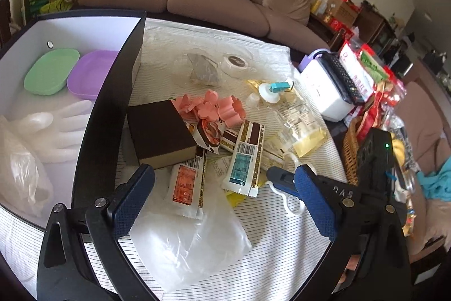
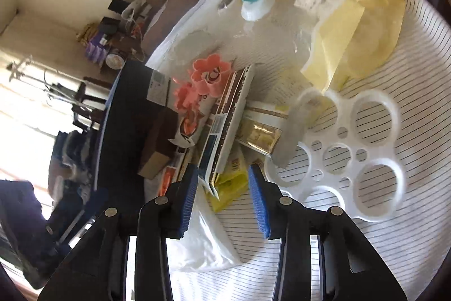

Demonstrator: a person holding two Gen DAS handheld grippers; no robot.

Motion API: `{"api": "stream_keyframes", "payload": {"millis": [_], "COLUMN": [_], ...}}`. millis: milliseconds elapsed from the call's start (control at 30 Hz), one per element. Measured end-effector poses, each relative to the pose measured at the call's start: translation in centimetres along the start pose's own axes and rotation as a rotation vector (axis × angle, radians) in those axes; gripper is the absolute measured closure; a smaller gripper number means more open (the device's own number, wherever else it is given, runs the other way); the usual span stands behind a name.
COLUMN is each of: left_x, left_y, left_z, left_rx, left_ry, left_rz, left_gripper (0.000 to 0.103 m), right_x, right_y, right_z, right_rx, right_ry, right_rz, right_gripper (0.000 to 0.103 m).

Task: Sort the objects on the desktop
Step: 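Move the right gripper down to the chocolate bar among the packets, then grasp the chocolate bar with the right gripper and lift it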

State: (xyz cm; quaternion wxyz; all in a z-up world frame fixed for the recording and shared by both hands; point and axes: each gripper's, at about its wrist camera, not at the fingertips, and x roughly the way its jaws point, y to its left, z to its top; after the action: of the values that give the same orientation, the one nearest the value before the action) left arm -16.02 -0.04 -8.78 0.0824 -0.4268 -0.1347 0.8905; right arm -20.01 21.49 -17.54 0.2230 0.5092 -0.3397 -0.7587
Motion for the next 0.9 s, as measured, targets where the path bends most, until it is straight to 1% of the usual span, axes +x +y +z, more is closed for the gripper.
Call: {"api": "stream_keyframes", "payload": {"millis": [33,133,200,233,267,300,333,367,400,433,500,567,667,800,900], "left_x": [-0.1,-0.3,-0.1,0.1,0.2,0.3,0.3,0.3,0.3,0.2,0.1,0.1,0.3,0.6,0.9], "left_y": [0.0,0.5,0.6,0.6,0.6,0.5,0.4,0.2,0.0,-0.2,-0.8,-1.1,-1.1,-1.1,-1.2], "left_z": [0.0,0.2,0.2,0.1,0.0,-0.1,-0.2,-0.3,-0.3,-0.4,-0.4,-0.4,-0.3,-0.3,-0.5], "left_rx": [0.004,-0.005,0.003,0.008,0.012,0.018,0.024,0.026,0.028,0.033,0.052,0.059,0.048,0.038,0.039], "left_ry": [-0.007,-0.018,-0.008,-0.001,0.005,0.007,0.007,0.009,0.011,0.009,0.007,0.010,0.021,0.040,0.056], "left_rz": [0.003,-0.020,-0.011,-0.006,-0.006,-0.003,-0.005,-0.016,-0.024,-0.025,-0.015,-0.008,-0.009,-0.010,-0.004], "left_gripper": [0.004,0.003,0.003,0.003,0.003,0.003,0.004,0.004,0.004,0.004,0.004,0.004,0.004,0.004,0.004], "right_x": [0.5,2.0,2.3,2.4,2.6,2.7,2.7,2.6,2.5,2.3,1.6,0.7,-0.5,-2.2,-3.2], "right_y": [-0.2,0.1,0.3,0.6,0.9,1.1,1.4,1.5,1.6,1.7,1.8,2.3,3.1,3.5,4.6], "right_z": [0.4,1.1,1.1,1.2,1.2,1.2,1.1,0.8,0.6,0.5,0.6,0.5,0.5,0.4,-0.1], "right_rx": [0.011,-0.011,-0.015,-0.031,-0.049,-0.069,-0.098,-0.125,-0.145,-0.153,-0.161,-0.199,-0.254,-0.310,-0.395], "right_ry": [0.005,0.015,0.003,-0.002,-0.001,-0.008,-0.019,-0.027,-0.033,-0.037,-0.049,-0.069,-0.088,-0.102,-0.109], "right_rz": [0.023,0.018,0.014,0.013,0.005,-0.014,-0.038,-0.064,-0.084,-0.081,-0.086,-0.114,-0.182,-0.248,-0.326], "right_gripper": [0.064,0.064,0.065,0.063,0.063,0.063,0.071,0.084,0.085,0.087,0.090,0.091,0.092,0.092,0.092]}}
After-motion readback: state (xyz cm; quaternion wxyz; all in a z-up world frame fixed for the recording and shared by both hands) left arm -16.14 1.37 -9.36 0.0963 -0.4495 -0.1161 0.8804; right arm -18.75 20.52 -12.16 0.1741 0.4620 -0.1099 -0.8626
